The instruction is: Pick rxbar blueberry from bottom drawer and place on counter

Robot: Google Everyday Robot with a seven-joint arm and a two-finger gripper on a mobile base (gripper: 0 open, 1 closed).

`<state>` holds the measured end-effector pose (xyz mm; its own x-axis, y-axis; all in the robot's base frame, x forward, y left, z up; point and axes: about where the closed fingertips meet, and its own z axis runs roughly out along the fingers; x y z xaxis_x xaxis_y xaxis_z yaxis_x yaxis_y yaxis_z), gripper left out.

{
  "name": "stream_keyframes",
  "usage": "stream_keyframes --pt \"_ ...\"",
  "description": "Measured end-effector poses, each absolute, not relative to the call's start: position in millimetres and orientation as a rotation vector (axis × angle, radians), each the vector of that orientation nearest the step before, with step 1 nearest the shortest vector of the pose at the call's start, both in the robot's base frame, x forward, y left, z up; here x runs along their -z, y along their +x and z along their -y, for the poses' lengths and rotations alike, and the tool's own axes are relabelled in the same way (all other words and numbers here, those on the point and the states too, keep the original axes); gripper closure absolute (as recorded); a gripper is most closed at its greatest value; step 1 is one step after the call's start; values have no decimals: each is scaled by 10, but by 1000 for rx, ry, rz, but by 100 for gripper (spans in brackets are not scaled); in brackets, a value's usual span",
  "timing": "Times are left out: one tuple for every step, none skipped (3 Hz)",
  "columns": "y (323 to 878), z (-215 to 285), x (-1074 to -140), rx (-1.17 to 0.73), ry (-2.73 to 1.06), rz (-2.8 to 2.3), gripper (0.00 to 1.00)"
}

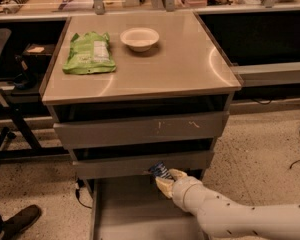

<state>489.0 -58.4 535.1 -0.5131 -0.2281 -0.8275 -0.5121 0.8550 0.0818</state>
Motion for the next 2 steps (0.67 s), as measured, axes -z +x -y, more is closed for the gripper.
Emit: stream_keyframes --pt "4945 601 -5507 -373 -547 -2096 100" --pt "4946 600 -5509 -373 -547 -2095 100"
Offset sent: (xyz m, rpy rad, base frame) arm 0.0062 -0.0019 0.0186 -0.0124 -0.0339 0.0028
